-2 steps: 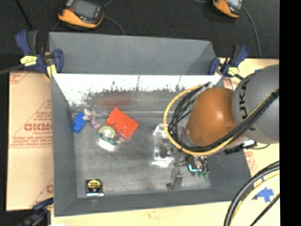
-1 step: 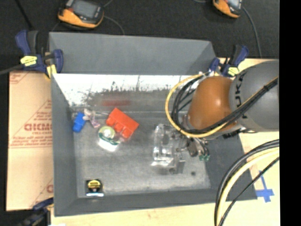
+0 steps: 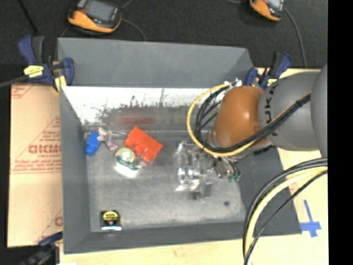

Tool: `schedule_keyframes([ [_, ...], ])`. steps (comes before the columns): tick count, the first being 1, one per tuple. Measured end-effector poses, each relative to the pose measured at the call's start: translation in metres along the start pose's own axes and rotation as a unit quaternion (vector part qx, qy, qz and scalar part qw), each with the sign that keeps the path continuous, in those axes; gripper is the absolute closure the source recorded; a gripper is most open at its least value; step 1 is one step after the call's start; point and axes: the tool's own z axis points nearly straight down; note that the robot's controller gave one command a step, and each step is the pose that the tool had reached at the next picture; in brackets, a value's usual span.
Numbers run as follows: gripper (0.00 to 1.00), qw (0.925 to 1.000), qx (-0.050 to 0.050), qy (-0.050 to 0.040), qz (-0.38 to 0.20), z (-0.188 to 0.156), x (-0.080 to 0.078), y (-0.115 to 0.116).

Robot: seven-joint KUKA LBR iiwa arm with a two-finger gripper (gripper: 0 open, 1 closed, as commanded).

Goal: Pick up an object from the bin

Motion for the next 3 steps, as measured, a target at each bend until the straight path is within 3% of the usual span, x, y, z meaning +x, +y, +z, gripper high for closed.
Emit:
schedule_keyframes([
  [1, 1.0, 1.0, -0.001, -0.0002, 0.001, -0.002, 0.0, 0.001],
  [2, 1.0, 0.9998, 0.0, -0.0027, 0.018, -0.002, -0.011, -0.116],
  [3, 0.0, 0.9999, 0.0, -0.0019, 0.016, -0.001, -0.011, -0.113],
])
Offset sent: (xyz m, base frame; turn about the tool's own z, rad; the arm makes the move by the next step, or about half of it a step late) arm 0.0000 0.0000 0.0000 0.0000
